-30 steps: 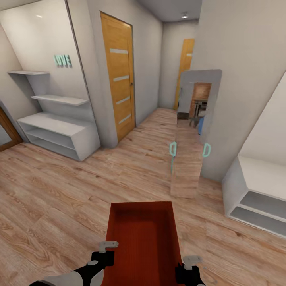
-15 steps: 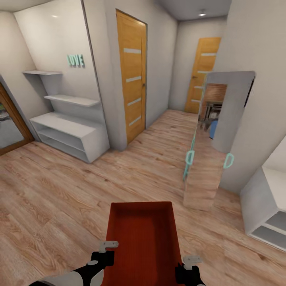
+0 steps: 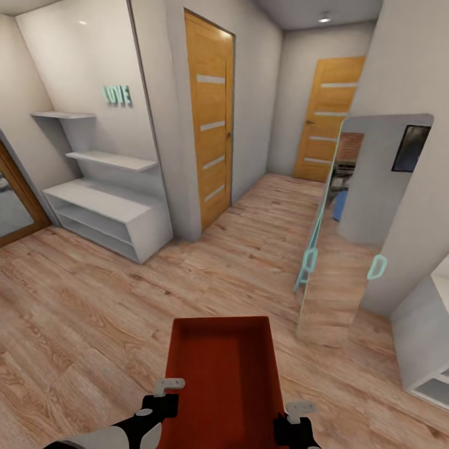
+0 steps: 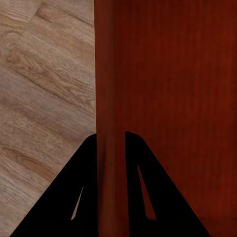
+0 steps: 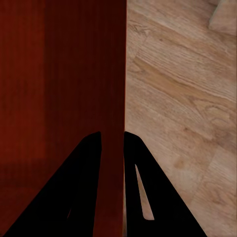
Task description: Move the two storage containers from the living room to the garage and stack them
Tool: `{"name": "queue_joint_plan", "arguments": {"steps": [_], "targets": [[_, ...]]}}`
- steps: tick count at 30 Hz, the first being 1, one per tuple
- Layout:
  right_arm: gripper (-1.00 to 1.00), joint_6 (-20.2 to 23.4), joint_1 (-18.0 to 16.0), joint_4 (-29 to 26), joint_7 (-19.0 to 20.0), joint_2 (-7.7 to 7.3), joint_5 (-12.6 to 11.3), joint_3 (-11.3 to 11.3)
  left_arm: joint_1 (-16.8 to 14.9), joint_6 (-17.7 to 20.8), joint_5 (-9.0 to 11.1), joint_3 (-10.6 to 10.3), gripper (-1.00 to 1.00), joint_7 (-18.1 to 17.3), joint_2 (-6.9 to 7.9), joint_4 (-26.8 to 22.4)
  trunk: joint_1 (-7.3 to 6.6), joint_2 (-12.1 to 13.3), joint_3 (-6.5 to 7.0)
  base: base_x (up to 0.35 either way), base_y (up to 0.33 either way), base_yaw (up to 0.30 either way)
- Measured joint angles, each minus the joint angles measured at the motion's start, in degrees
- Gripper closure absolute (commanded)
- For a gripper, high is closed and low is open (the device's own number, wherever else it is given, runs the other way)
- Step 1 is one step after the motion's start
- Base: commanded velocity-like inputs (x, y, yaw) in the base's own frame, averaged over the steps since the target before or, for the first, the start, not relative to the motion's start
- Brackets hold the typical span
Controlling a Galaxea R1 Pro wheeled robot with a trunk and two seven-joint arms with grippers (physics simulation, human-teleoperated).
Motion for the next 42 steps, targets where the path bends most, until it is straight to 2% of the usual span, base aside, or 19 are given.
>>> {"name": "queue_joint_plan", "arguments": {"steps": [13,28,42], "targets": [[1.0,-0.01,0.03,0.02,-0.04,0.01,-0.05,0.02,-0.01,0.02,0.15,-0.12,1.0,0.02,-0.03,0.02,0.0,0.0,0.0,0.317,0.064,-0.006],[1.0,0.0,0.01,0.02,0.01,-0.05,-0.08,0.05,-0.02,0.0,0.29,-0.21,1.0,0.05,-0.08,0.04,0.0,0.0,0.0,0.313,0.173,-0.223],[1.0,-0.01,0.0,0.06,-0.05,0.0,-0.09,0.09,-0.01,-0.01,0.16,-0.1,1.0,0.02,-0.02,0.05,0.0,0.0,0.0,0.312,0.179,-0.011]]}}
